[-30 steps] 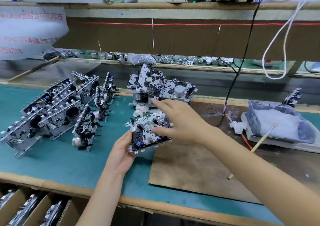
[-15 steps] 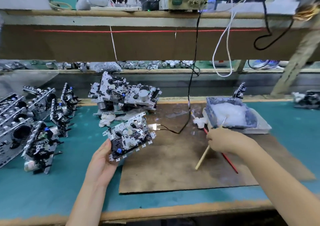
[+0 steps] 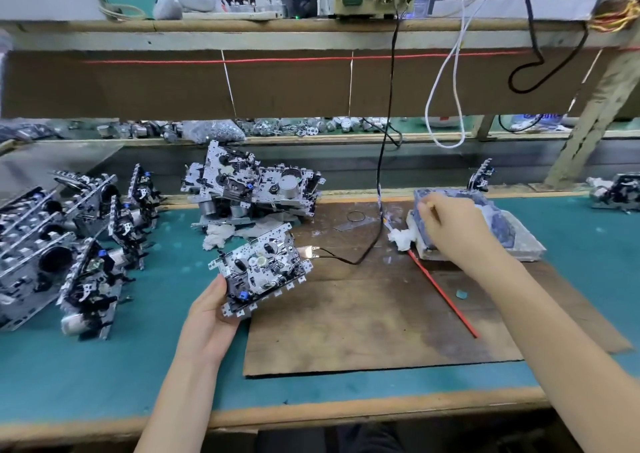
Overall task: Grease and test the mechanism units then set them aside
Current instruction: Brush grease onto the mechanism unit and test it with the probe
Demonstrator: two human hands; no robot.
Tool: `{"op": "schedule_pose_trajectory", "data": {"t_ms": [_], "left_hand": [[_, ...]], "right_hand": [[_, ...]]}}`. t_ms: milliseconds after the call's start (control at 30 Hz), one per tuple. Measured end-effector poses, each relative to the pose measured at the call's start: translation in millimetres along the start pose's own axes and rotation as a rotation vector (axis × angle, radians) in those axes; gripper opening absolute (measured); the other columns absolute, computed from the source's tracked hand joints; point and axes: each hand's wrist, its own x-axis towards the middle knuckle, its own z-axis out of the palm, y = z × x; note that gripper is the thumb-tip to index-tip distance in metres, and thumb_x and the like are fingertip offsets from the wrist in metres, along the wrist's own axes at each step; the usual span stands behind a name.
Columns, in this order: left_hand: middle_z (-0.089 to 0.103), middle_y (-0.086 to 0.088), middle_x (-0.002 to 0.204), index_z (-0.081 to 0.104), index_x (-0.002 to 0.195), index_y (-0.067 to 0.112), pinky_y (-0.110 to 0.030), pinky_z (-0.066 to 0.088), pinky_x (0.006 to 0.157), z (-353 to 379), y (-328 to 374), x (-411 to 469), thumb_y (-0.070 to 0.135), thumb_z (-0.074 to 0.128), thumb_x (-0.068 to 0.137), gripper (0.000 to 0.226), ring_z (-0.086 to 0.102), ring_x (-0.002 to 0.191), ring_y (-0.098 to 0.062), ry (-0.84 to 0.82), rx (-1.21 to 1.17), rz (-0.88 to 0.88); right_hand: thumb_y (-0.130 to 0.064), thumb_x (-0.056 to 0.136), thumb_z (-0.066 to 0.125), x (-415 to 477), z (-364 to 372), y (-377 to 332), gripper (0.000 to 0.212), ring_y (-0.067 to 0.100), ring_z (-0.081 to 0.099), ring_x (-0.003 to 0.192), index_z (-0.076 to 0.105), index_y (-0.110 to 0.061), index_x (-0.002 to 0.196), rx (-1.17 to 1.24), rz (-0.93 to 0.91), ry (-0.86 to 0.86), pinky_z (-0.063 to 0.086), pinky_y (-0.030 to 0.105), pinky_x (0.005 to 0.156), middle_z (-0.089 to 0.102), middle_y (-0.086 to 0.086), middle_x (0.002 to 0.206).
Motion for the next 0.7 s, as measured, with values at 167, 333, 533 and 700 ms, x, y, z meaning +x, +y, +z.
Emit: {"op": "schedule_pose_trajectory", "data": {"t_ms": [167,333,533,700], "left_hand": [[0.075,0.0,0.083,0.079,0.07,0.019,-0.024,0.058,0.06,-0.7,1.8,-1.3,0.014,0.037,0.099,0.051,0.071,0.073,-0.012,0.031,0.014,-0.008],[0.074,-0.004,0.087,0.078,0.078,0.013,-0.024,0.057,0.057,-2.3,2.9,-2.7,0.016,0.039,0.097,0.044,0.071,0.073,-0.015,0.052,0.045,-0.034],[0.071,-0.009,0.097,0.063,0.107,0.006,-0.028,0.056,0.065,0.1,4.9,-4.6,0.021,0.045,0.088,0.03,0.068,0.081,-0.02,0.032,0.083,-0.048],[0.053,-0.026,0.129,0.049,0.13,-0.006,-0.037,0.049,0.084,8.0,11.2,-12.5,0.024,0.05,0.079,0.06,0.054,0.108,-0.034,0.07,0.068,-0.066]], "right_hand": [[-0.015,0.091,0.054,-18.1,-19.3,-63.1,0.02,-0.004,0.057,0.067,0.066,-0.011,0.107,0.729,-0.263,0.083,0.039,0.007,0.061,0.059,-0.017,0.075],[-0.016,0.087,0.053,-36.1,-19.2,-109.8,0.017,0.012,0.06,0.068,0.068,-0.014,0.095,0.842,-0.431,-0.103,0.05,0.028,0.058,0.065,-0.005,0.075],[-0.006,0.089,0.056,-35.3,3.7,-121.3,0.015,0.035,0.061,0.067,0.069,0.0,0.093,0.788,-0.523,-0.193,0.047,0.046,0.057,0.067,0.014,0.075],[-0.016,0.086,0.052,-34.4,12.8,-122.5,0.023,0.028,0.06,0.065,0.069,-0.002,0.092,0.764,-0.544,-0.214,0.047,0.036,0.055,0.067,0.011,0.073]]}}
